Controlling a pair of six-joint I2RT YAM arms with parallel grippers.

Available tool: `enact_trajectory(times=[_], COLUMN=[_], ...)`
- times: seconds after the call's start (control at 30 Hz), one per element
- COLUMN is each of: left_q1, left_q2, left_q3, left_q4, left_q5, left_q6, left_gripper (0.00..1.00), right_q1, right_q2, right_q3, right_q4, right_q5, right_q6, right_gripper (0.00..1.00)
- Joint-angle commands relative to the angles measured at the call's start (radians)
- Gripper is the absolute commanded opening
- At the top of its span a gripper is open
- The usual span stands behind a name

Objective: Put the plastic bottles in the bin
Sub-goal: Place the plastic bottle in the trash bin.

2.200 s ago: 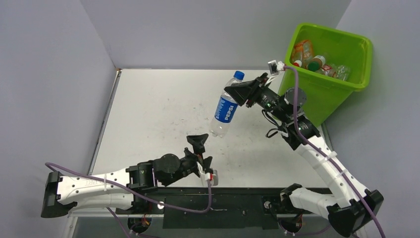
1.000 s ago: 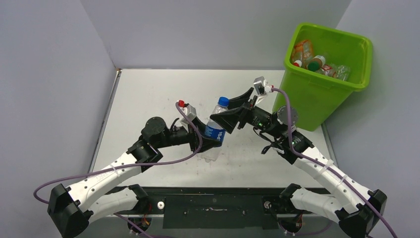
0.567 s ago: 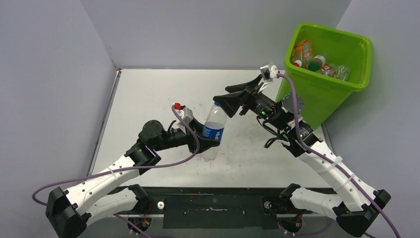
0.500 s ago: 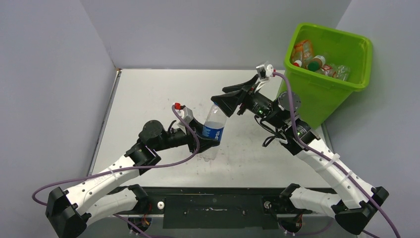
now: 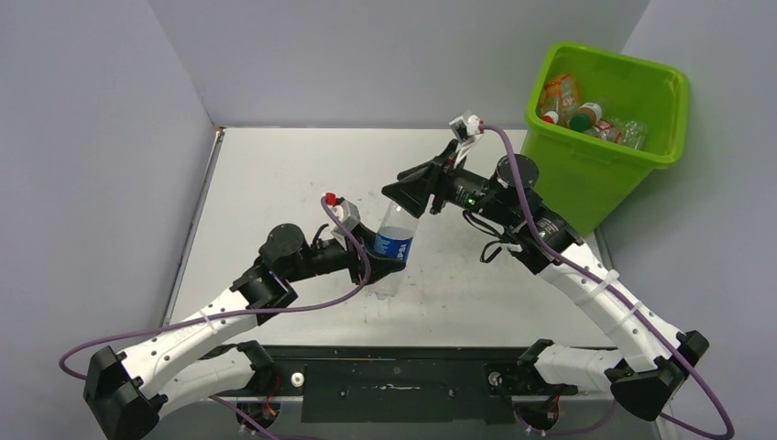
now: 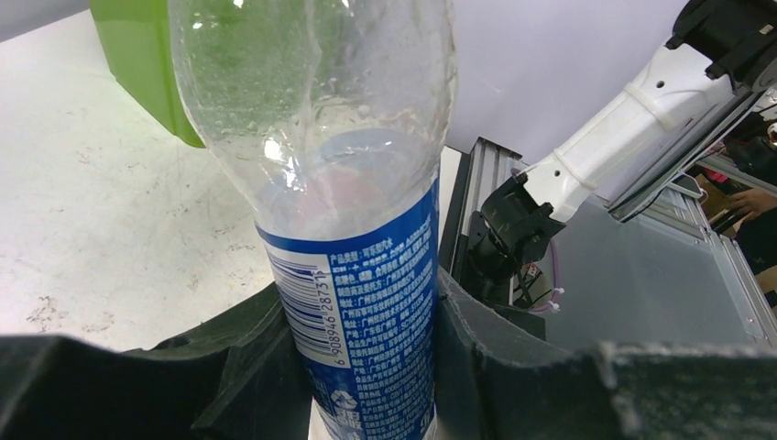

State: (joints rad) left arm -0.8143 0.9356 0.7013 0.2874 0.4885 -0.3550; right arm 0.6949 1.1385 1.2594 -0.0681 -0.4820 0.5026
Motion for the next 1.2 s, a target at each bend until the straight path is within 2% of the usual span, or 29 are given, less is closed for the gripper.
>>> enact_trajectory(times=[0.0,0.07,0.1,0.3,0.37,0.4,0.47,0.53,0.6,0.63,0.7,0.73,0.77,0.8,1.0,1.17], left_q1=[-0.01,-0.011,-0.011,-0.015,-0.018,-0.02,-0.024,-0.027,-0.029,-0.028,-0.03,-0.031,-0.032,-0.034,-0.042,-0.045], left_q2=[-0.038,-0.042,-0.043,-0.051,-0.053,-0.053,-0.059,-0.067,-0.079,-0.086,-0.098,-0.104,-0.108,-0.111,-0.093,-0.086], left_q3=[0.017,0.016,0.015,0.012,0.009,0.008,0.004,-0.007,-0.022,-0.029,-0.037,-0.041,-0.044,-0.046,-0.039,-0.034], left_q4=[0.065,0.063,0.064,0.051,0.051,0.05,0.049,0.064,0.088,0.096,0.105,0.107,0.108,0.108,0.099,0.091], left_q5=[0.01,0.009,0.009,-0.001,-0.009,-0.016,-0.028,-0.031,-0.042,-0.05,-0.073,-0.081,-0.091,-0.1,-0.083,-0.091], left_q6=[0.036,0.038,0.039,0.054,0.058,0.061,0.068,0.074,0.076,0.077,0.083,0.087,0.089,0.091,0.096,0.094], left_gripper=[0.17,0.17,0.17,0.16,0.17,0.21,0.39,0.44,0.34,0.27,0.15,0.08,0.0,0.0,0.0,0.0], right_q1=[-0.003,-0.004,-0.004,-0.004,-0.008,-0.012,-0.02,-0.025,-0.026,-0.026,-0.03,-0.031,-0.037,-0.048,-0.113,-0.13], right_q2=[0.027,0.021,0.019,0.005,0.001,-0.005,-0.02,-0.03,-0.023,-0.016,-0.014,-0.02,-0.029,-0.037,-0.078,-0.077], right_q3=[0.043,0.04,0.038,0.006,-0.017,-0.035,-0.081,-0.125,-0.148,-0.146,-0.141,-0.142,-0.145,-0.15,-0.229,-0.257], right_q4=[-0.09,-0.098,-0.099,-0.048,0.0,0.041,0.145,0.242,0.316,0.319,0.309,0.304,0.3,0.305,0.429,0.484], right_q5=[-0.019,-0.003,-0.001,-0.009,-0.039,-0.062,-0.104,-0.142,-0.18,-0.187,-0.184,-0.175,-0.165,-0.158,-0.156,-0.166], right_q6=[-0.031,-0.033,-0.033,0.016,0.057,0.086,0.159,0.232,0.289,0.303,0.313,0.315,0.319,0.332,0.462,0.505], right_gripper=[0.63,0.62,0.57,0.07,0.05,0.05,0.05,0.05,0.05,0.14,0.44,0.55,0.62,0.66,0.69,0.62])
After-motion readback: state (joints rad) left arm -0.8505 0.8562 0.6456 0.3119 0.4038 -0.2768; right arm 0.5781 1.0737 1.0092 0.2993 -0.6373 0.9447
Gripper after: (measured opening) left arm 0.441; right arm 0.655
